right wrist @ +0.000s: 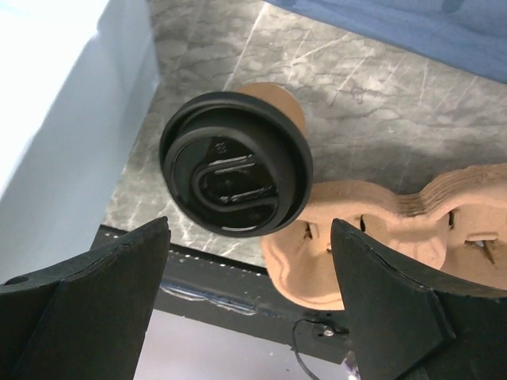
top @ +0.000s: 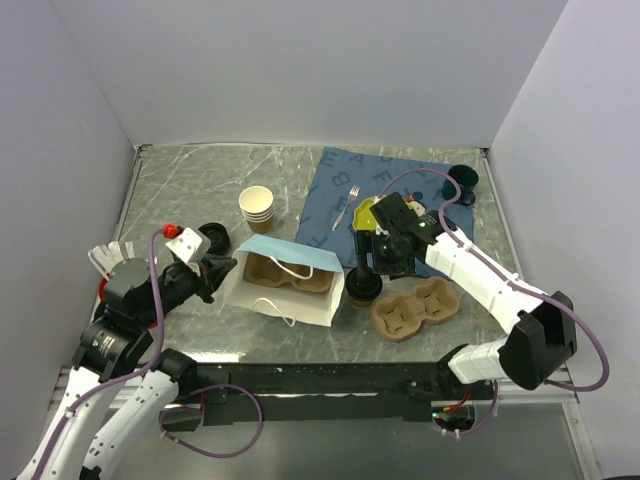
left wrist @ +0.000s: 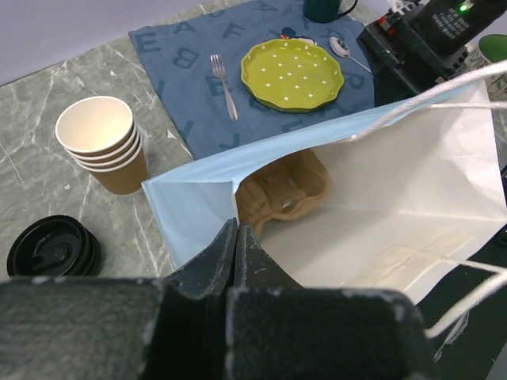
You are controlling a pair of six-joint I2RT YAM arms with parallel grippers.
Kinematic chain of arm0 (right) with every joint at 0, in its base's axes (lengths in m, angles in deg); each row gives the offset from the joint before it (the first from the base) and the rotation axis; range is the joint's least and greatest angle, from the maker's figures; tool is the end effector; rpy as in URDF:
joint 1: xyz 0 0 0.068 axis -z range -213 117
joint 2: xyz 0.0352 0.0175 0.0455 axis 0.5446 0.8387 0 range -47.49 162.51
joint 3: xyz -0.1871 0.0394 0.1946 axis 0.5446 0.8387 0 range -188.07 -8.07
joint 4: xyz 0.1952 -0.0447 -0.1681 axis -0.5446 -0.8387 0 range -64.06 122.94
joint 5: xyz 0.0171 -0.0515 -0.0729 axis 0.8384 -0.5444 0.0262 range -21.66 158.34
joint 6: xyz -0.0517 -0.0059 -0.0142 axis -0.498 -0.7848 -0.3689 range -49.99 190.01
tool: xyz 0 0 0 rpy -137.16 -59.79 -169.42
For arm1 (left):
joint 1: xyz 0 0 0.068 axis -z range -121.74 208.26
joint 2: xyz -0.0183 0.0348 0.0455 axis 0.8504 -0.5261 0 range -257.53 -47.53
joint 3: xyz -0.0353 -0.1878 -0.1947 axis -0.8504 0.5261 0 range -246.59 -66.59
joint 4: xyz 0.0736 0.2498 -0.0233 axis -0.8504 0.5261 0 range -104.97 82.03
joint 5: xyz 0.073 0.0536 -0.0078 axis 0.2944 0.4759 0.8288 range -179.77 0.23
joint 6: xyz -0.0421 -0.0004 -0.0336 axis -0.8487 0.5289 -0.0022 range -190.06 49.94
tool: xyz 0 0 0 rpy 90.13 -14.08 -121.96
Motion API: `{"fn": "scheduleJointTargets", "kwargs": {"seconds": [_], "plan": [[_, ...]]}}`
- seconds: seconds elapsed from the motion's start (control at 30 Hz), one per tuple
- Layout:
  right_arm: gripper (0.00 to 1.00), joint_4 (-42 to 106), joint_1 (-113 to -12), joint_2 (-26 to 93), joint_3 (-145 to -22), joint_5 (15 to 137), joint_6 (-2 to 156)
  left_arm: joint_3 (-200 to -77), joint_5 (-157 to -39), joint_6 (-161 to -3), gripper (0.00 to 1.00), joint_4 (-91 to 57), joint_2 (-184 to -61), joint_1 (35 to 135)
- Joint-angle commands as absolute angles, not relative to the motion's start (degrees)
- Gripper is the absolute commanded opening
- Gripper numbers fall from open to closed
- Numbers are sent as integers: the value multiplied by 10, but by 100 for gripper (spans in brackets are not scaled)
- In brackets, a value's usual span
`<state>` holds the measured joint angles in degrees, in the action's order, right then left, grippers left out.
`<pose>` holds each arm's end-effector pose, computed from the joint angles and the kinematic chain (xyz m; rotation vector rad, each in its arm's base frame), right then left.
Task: Pack the takeout coffee
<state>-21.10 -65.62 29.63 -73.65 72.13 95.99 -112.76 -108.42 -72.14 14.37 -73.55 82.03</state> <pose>0.2164 0.1412 0.2809 -0.1809 2.7718 0.3744 0.0855 -0.0501 0.3530 0.5678 1.6679 -0.6116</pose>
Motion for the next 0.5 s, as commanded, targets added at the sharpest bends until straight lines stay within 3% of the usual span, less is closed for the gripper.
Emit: {"fn": "scheduleJointTargets", "kwargs": {"seconds": [0.0, 0.4, 0.47], "plan": [[90, -201, -656, 312, -765, 692, 945, -1144, -1094, -707, 1, 139, -720, 819], [89, -203, -662, 338, -777, 698, 953, -1170, -1069, -743, 1, 178, -721, 819], [89, -249, -662, 342, -815, 686, 958, -1186, -1048, -781, 5, 202, -732, 819]]}}
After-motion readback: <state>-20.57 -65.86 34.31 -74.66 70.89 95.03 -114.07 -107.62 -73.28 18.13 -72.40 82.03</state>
